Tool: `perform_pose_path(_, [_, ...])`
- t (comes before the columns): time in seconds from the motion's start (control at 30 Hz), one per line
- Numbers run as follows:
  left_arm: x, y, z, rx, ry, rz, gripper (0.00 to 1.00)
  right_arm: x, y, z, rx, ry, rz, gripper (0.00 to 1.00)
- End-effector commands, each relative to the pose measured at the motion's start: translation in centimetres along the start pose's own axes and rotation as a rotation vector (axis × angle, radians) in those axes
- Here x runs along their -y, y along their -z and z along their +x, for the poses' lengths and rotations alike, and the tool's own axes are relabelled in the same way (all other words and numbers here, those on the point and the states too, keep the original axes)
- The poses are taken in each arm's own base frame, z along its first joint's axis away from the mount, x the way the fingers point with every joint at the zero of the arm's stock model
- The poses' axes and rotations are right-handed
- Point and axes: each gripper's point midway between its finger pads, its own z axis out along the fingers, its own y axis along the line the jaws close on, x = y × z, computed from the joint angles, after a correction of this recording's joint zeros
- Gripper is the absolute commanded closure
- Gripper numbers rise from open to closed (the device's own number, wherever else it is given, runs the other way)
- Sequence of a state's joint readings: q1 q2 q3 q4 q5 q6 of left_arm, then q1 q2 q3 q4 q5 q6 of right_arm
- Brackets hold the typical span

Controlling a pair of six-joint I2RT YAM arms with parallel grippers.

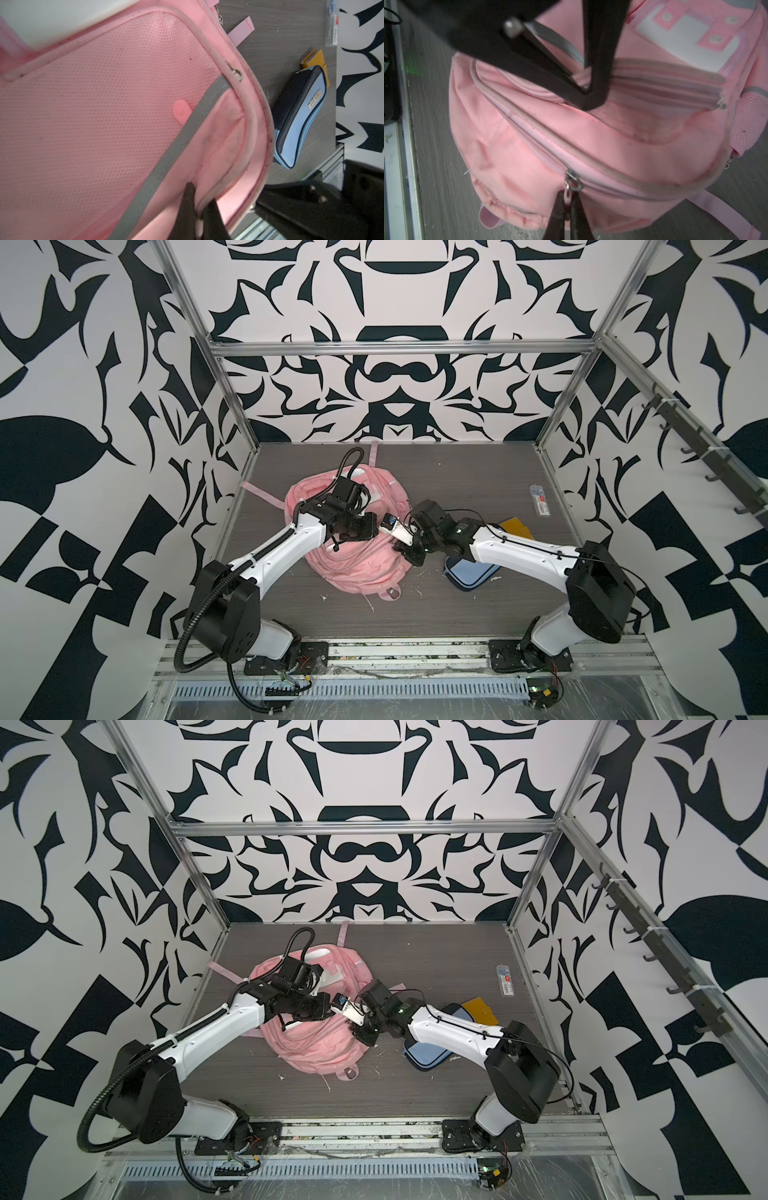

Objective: Pack the student bag

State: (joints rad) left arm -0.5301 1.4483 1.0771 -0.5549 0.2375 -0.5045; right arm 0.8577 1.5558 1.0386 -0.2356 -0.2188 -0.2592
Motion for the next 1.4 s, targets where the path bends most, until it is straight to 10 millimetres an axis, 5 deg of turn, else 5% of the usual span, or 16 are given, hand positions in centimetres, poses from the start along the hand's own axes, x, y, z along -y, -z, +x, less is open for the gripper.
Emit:
perform_pose_path(0.0, [2.0, 2.2, -4.5, 0.117, 0.104, 0.063, 1.0, -2.6, 1.3, -2.0, 0.038, 0.034, -0.06, 1.0])
perform_pose_path(0.47, [3.9, 5.1, -10.2, 0.173, 0.292, 0.175, 1.0, -6.2, 0.1, -3.2, -0.001, 0.152, -0.073, 1.0])
perform_pose_path(0.83, [5.3, 5.8, -12.1, 0.204, 0.391, 0.238, 1.0, -8.7, -1.6, -4.1, -0.036, 0.248, -0.086, 1.0])
perform_pose_path(1.37, [5.8, 7.4, -13.3, 0.292, 0.584, 0.284, 1.0, -8.0, -7.2, -11.1, 0.03, 0.2, 0.07, 1.0])
